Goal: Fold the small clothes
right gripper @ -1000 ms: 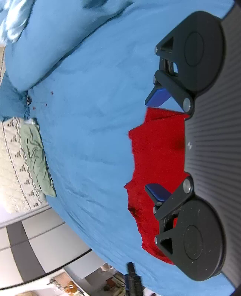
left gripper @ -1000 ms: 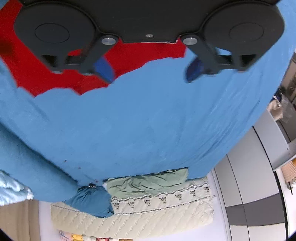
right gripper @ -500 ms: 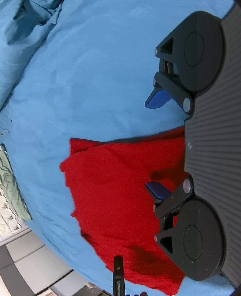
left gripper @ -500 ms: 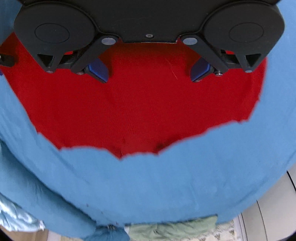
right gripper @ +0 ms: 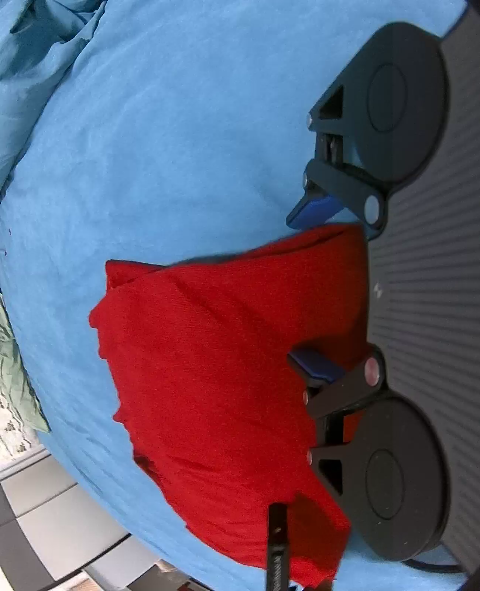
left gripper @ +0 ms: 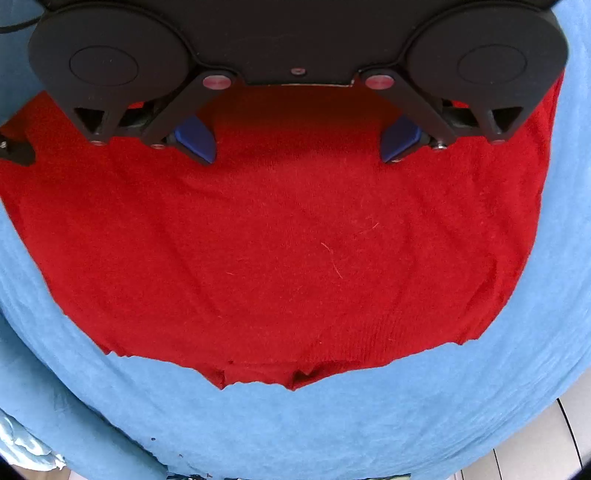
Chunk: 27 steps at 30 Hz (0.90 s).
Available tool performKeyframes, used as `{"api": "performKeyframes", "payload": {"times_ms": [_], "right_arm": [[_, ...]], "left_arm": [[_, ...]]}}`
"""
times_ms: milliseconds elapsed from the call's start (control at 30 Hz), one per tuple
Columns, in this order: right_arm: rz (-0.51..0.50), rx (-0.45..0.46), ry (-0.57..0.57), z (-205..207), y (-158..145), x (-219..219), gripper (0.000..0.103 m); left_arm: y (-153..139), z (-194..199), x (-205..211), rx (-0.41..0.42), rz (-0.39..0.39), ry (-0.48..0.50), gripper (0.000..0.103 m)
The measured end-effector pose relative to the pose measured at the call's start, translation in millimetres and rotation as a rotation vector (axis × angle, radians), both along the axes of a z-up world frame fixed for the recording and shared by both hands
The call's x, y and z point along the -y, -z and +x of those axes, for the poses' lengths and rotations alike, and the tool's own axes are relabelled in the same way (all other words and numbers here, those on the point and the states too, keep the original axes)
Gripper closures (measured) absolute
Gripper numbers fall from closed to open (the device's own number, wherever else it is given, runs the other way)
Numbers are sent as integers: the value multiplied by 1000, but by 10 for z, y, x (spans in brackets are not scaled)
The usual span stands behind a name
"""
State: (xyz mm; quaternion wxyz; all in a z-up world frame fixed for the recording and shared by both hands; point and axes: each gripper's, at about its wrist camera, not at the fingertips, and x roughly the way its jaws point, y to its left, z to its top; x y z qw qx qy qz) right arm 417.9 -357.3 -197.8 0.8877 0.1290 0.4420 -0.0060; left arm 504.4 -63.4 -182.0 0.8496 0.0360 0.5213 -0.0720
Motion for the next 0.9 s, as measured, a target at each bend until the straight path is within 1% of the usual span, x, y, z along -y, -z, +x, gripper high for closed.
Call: {"api": "performKeyframes", "payload": {"times_ms": [67,100,133,167,233,267,333,400,433,500,567,600,667,733,767,833,900], "right_arm": [[1,1,0,16,-12,2,39],[5,-2,0,23,-19,5,46],[20,-9,1,31,-27,13,66],[43,-21,7,42,-39,30,73],[87,-36,42,61,-102,58,78],[118,-37,60,66,-153,70,79],[210,-7,97,75,-333,88,79],[326,45,118,110,-583,49,79],[362,72,112,145,-702,-3,79],[418,129,53,317,-1002,-236,80],[467,154,-38,522,-1213,-546,80],[486,158,-114,656,-1312,-790,80],[475,150,-269,859,-1422,-1278,80],[458,119,-454,1020,-1413,-1867,80],[447,74,-547,1097,-1331,-2189,81],[403,-29,-671,1207,-1051,-2720,81],[331,-135,-738,1253,-651,-3167,81]], "left_arm": [[53,30,61,-3,39,17,0],[72,43,98,-5,58,22,0],[78,53,118,-7,69,21,0],[83,64,113,-12,72,16,0],[90,95,121,-28,72,13,0],[93,116,103,-40,68,14,0],[75,184,75,-65,52,21,0],[-10,218,-22,-82,0,25,0],[-76,207,-81,-77,-30,22,1],[-244,182,-315,-46,-76,-2,1],[-399,150,-580,-16,-90,-22,1],[-469,116,-732,-2,-92,-32,1],[-549,33,-1016,14,-94,-49,1],[-553,-72,-1281,22,-90,-58,1],[-528,-129,-1371,25,-81,-55,1],[-434,-246,-1515,26,-59,-39,1],[-298,-374,-1609,23,-38,-16,1]]}}
